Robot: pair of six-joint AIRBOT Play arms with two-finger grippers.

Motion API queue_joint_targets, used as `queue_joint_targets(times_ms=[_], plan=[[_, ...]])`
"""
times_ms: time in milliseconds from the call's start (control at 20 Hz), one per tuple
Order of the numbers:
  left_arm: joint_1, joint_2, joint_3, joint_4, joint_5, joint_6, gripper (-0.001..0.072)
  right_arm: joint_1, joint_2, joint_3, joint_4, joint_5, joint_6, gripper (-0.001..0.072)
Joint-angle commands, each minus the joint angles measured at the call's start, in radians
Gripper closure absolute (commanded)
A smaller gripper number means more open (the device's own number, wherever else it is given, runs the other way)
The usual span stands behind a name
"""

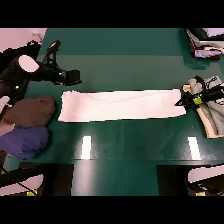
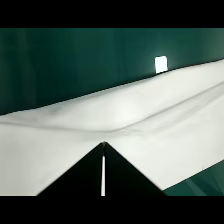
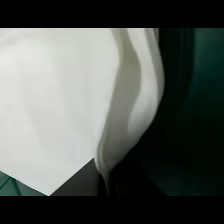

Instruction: Fold the shirts.

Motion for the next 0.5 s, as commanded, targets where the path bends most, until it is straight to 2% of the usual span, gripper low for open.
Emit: queue_joint_targets(times_ms=[0, 300, 450], plan=[[-0.085, -0.047, 0.023, -0.005, 0.037, -0.002, 0.0683, 0.008, 0.058, 0.000, 0.000, 0.005, -0.035, 0.0692], [-0.259, -0.332, 0.220, -0.096, 0.040, -0.001, 0.0683, 0.087, 0.272, 0.087, 0.212, 0.063, -0.028, 0.0693], [-0.336, -0.462, 0.323, -0.124, 0.039, -0.002, 0.0683, 0.194, 0.310, 0.229, 0.269, 0.086, 0.049, 0.0693]])
